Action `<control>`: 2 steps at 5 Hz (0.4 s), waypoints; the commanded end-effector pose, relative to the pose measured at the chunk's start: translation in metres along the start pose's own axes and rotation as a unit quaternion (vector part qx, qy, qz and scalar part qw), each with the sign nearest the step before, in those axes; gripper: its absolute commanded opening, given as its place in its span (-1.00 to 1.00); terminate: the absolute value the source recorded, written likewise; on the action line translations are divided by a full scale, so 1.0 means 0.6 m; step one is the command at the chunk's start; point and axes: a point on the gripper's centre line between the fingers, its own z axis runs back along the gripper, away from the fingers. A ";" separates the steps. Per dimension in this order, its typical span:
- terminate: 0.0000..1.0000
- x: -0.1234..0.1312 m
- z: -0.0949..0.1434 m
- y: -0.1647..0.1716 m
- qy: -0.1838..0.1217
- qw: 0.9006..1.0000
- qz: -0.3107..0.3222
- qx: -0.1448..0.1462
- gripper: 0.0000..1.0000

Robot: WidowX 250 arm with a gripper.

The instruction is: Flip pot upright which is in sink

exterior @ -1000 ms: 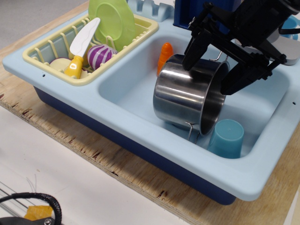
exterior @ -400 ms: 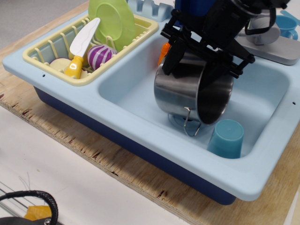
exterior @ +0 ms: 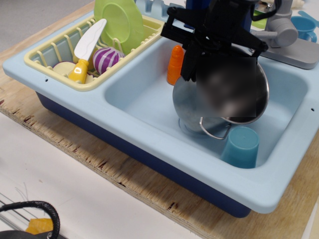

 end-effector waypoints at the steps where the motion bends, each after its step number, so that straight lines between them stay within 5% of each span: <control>1: -1.00 0.005 0.018 0.031 0.009 0.998 0.052 -0.044 -1.00; 2: -1.00 0.001 -0.004 0.035 0.032 0.994 0.048 -0.097 1.00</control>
